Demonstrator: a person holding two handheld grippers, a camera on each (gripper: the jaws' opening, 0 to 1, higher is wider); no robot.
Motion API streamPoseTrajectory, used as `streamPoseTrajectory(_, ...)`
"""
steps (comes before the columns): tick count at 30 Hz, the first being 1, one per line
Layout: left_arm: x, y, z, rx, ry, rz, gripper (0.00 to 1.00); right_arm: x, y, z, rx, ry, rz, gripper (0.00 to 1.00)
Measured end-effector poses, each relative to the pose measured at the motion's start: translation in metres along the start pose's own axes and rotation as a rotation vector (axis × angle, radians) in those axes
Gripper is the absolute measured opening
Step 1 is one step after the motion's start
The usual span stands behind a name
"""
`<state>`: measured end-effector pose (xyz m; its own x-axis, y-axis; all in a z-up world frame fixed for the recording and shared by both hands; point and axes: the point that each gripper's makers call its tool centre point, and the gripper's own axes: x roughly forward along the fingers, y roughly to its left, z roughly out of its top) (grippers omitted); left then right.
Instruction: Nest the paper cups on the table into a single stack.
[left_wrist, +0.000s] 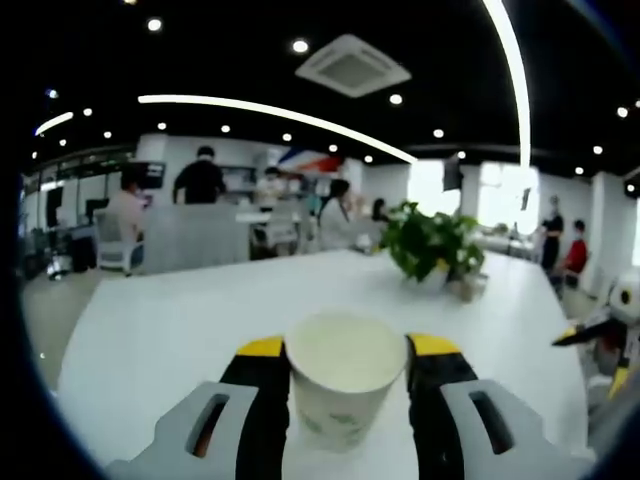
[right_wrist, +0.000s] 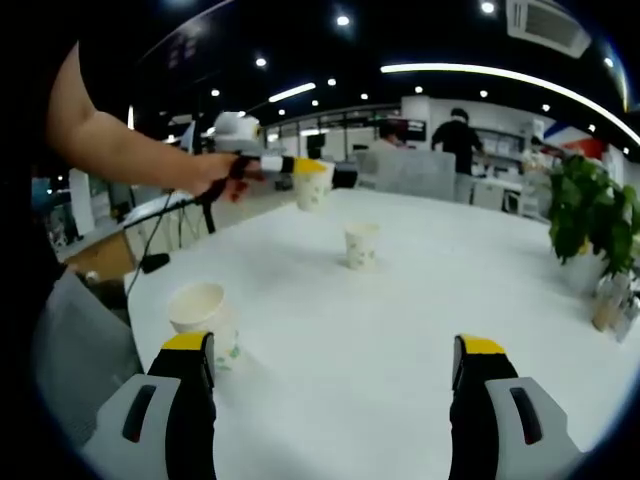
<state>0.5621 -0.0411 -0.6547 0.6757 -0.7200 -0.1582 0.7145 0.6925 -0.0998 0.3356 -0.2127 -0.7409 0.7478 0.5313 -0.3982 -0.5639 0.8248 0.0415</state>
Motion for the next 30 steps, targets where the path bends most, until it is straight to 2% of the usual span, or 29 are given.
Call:
streamPoseTrajectory(22,-0.028,-0.051,0.026,0.027,-0.041,-0.105,0.43,-0.003,0.004,0.000,-0.018,0.003,0.012,0.98)
streamPoseTrajectory(30,-0.035,-0.065,0.033,0.028,-0.053,-0.130,0.42,-0.005,0.004,0.008,-0.003,-0.016,0.005,0.97)
